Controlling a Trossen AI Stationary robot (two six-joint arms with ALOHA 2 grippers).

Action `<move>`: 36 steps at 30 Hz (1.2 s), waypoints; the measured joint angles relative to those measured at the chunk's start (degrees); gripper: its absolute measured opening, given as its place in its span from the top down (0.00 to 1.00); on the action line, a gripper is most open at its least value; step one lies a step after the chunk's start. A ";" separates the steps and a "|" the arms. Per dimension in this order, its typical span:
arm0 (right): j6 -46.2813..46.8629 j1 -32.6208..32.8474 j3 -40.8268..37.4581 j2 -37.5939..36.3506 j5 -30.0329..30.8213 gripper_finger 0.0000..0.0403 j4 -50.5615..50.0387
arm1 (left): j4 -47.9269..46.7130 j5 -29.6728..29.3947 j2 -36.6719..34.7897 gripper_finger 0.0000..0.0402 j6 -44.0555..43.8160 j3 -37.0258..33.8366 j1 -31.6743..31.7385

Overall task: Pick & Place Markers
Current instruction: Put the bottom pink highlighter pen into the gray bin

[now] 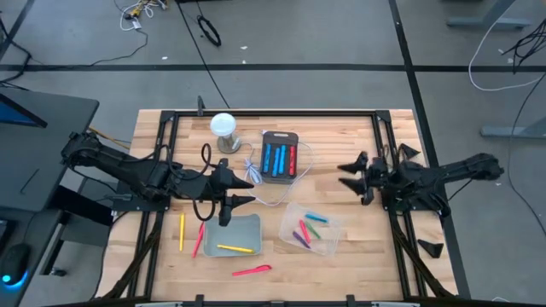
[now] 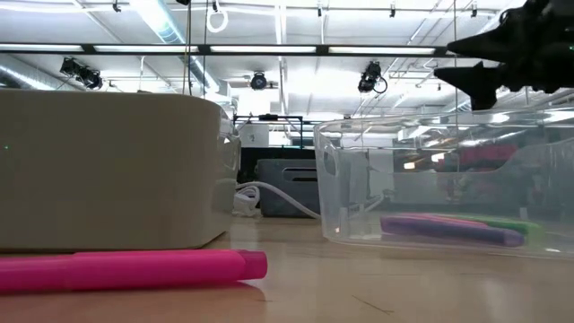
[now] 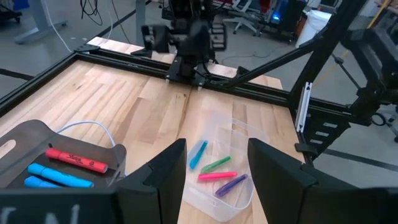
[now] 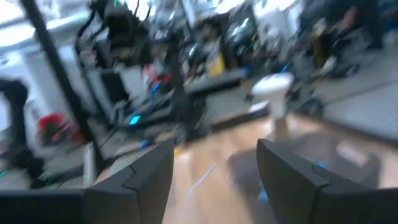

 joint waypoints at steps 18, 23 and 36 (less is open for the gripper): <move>0.12 -13.08 2.14 -15.70 10.85 0.43 -24.22 | 0.68 0.20 0.00 0.55 -4.92 0.02 -0.02; 2.79 -14.99 3.37 -15.43 9.77 0.43 -29.70 | 1.66 0.20 0.00 0.55 -4.92 0.02 -0.02; 1.41 -14.95 3.54 -15.11 9.08 0.43 -29.66 | 1.88 0.20 0.33 0.55 1.70 1.06 -3.15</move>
